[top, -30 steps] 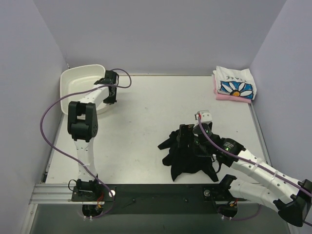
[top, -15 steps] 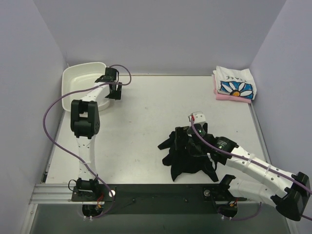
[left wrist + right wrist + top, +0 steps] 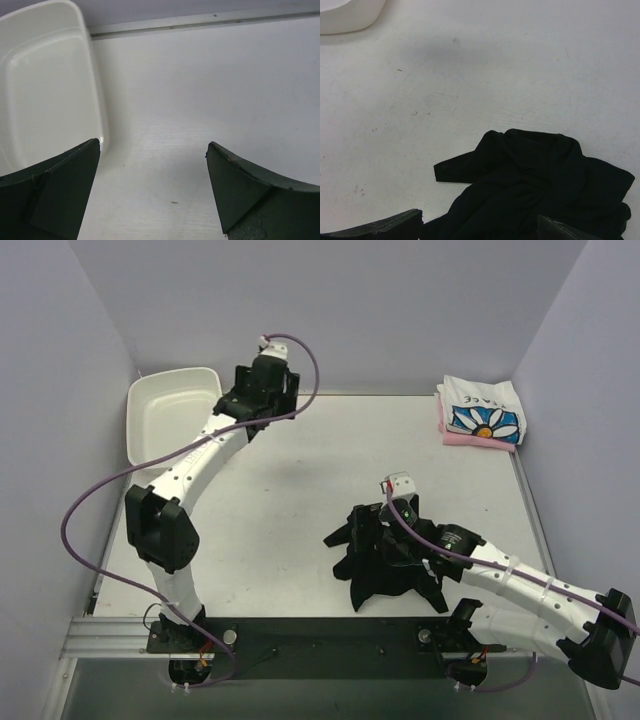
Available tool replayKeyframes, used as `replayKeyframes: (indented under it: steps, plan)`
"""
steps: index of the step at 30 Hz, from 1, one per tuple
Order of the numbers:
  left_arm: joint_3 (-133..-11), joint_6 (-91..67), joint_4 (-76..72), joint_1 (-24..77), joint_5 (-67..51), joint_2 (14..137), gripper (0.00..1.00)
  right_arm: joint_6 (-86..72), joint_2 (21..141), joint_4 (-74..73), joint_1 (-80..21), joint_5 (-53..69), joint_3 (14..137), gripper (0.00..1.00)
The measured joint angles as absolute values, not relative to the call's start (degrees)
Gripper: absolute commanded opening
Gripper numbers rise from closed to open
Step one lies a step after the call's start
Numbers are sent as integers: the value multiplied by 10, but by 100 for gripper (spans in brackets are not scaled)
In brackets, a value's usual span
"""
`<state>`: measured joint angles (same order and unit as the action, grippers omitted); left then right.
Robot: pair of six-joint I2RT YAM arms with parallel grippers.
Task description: Fold and stack the t-shirts
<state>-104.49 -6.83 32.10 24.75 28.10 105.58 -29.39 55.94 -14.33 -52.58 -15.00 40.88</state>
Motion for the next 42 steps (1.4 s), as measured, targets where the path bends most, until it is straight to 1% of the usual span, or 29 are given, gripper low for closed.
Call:
replayKeyframes:
  steps: [3, 5, 13, 19, 31, 42]
  plan:
    - [-1040, -88, 323, 295, 258, 1065, 97, -298, 559, -143, -531, -150, 408, 100]
    - [-1022, -106, 325, 303, 233, 1085, 97, -300, 559, -143, -538, -155, 408, 100]
    - [-1000, -151, 343, 253, 159, 1210, 97, -305, 535, -154, -549, -175, 403, 100]
    - [-994, -159, 343, 204, 117, 1254, 98, -311, 525, -158, -552, -182, 397, 100]
    - [-994, -152, 336, 113, 86, 1274, 97, -313, 548, -158, -557, -186, 397, 100]
    - [-982, -146, 325, 74, 85, 1271, 97, -313, 569, -156, -565, -186, 397, 100]
